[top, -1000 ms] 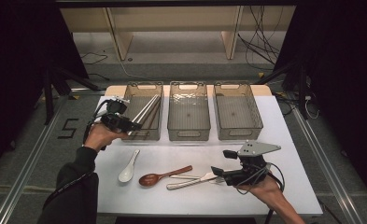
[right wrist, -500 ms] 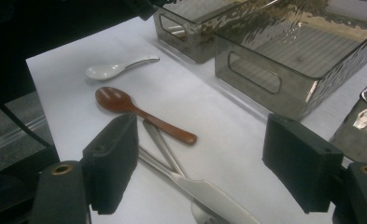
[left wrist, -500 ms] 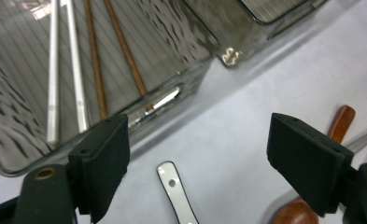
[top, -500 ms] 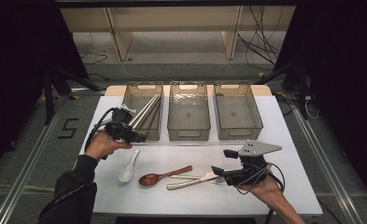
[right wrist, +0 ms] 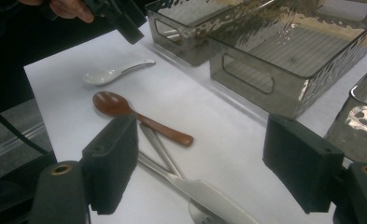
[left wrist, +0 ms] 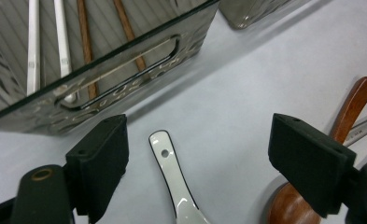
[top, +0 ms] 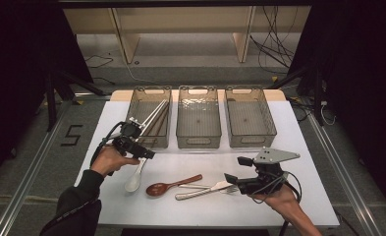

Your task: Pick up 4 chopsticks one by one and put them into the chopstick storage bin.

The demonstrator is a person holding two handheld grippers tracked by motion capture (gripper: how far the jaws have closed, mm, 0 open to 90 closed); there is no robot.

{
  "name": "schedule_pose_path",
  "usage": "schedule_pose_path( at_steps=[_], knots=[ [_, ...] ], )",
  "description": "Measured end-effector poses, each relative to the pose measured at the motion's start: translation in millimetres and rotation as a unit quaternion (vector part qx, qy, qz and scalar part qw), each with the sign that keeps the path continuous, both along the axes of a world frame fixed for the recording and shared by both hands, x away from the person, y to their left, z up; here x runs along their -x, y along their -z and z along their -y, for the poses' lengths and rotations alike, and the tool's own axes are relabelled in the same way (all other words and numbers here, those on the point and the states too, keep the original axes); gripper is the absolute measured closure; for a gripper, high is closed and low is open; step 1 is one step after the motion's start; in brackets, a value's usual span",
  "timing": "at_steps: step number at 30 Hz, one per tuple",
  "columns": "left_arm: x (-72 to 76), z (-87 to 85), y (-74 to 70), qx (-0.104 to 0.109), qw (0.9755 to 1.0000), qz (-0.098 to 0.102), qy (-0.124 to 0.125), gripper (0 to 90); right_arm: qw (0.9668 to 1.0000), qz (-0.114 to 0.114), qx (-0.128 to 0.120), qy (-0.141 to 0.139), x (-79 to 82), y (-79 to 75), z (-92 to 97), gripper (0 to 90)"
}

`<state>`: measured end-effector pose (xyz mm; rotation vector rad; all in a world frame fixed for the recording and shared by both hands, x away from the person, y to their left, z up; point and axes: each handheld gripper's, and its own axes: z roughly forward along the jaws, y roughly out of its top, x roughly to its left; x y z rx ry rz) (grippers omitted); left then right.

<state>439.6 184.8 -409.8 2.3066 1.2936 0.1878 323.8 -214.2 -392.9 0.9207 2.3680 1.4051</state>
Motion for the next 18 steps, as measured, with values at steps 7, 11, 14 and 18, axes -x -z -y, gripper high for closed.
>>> schedule_pose_path(
  at_steps=[7,11,14,18],
  knots=[
    [2.2,-0.6,9.6,-0.014,0.9995,-0.025,-0.012,19.1,1.0,-0.002,-0.003,0.001,0.7,0.6,3.0,27.4],
    [2.3,-1.4,14.2,-0.019,0.9989,-0.039,-0.019,19.3,1.0,-0.002,-0.003,0.002,1.3,0.6,5.2,27.3],
    [3.3,-0.5,19.5,-0.024,0.9982,-0.051,-0.023,19.6,1.0,-0.003,-0.004,0.004,1.2,1.0,6.8,27.4],
    [4.9,-1.1,26.1,-0.033,0.9971,-0.064,-0.023,21.2,1.0,-0.004,-0.004,0.004,1.6,1.1,6.2,27.4]
  ],
)
